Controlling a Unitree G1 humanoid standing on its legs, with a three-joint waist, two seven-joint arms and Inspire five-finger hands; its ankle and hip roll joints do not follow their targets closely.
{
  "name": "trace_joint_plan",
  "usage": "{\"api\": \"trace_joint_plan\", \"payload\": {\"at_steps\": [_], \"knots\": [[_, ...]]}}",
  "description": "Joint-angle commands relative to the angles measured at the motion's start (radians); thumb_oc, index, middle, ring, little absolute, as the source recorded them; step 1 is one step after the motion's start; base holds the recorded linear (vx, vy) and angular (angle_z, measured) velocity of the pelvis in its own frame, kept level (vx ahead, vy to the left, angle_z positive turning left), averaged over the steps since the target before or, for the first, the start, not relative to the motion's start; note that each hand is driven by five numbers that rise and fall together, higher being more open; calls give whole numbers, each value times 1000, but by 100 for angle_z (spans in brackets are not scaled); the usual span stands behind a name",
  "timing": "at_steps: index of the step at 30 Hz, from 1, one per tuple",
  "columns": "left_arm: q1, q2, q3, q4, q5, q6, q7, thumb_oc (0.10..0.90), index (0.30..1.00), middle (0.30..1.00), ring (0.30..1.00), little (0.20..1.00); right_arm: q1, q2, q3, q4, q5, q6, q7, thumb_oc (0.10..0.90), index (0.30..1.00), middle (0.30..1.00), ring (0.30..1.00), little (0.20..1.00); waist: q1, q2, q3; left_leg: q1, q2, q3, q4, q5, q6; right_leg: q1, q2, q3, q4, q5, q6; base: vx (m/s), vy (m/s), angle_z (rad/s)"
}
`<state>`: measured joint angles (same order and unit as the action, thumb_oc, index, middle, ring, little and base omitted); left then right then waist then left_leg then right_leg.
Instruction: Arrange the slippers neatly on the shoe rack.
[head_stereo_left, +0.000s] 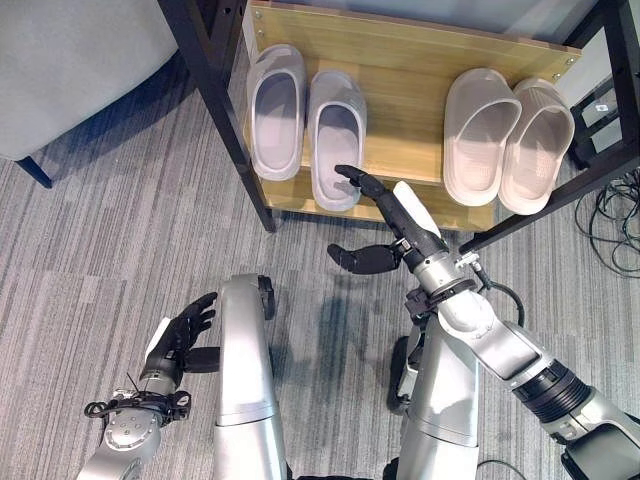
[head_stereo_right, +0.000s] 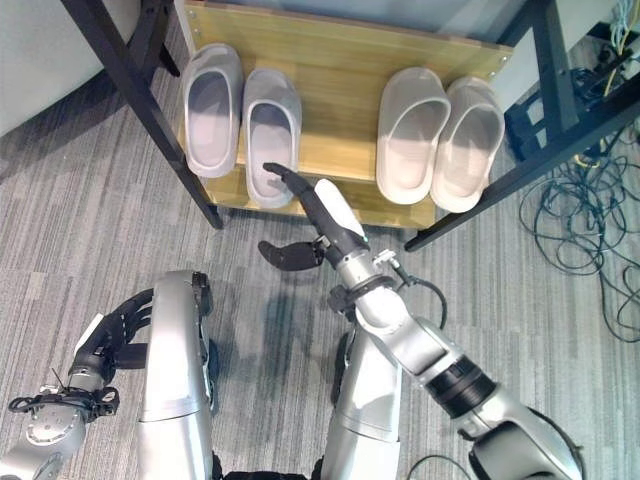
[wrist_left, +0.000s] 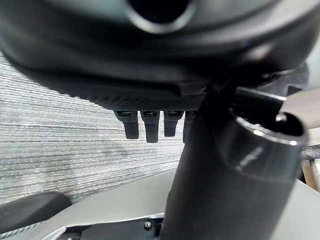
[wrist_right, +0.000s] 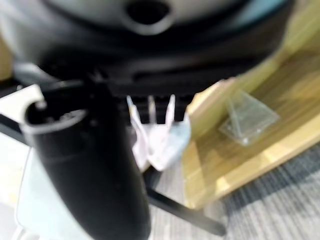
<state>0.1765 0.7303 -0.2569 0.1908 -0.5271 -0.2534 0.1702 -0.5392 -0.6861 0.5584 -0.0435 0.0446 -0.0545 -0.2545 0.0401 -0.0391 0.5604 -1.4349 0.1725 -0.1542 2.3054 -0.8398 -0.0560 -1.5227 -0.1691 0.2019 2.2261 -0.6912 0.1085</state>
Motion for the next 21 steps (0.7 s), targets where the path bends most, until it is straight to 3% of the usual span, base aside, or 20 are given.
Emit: {"api": "trace_joint_plan", "payload": {"at_steps": [1, 21], "knots": [[-306, -124, 15, 41, 14, 0, 183, 800, 900, 900, 900, 900, -196, 6, -47, -74, -13, -68, -71, 800, 900, 900, 900, 900, -45, -17, -40, -135, -23, 154, -74, 101, 91, -47, -68, -45, 9, -2, -159, 0, 0, 0], [-360, -120, -15, 80, -7, -15, 187, 800, 900, 900, 900, 900, -368, 47, 29, 109, -21, -37, -105, 800, 900, 900, 900, 900, -25, -5, -40, -135, -26, 149, -76, 97, 87, -47, -70, -46, 14, -4, -160, 0, 0, 0]]}}
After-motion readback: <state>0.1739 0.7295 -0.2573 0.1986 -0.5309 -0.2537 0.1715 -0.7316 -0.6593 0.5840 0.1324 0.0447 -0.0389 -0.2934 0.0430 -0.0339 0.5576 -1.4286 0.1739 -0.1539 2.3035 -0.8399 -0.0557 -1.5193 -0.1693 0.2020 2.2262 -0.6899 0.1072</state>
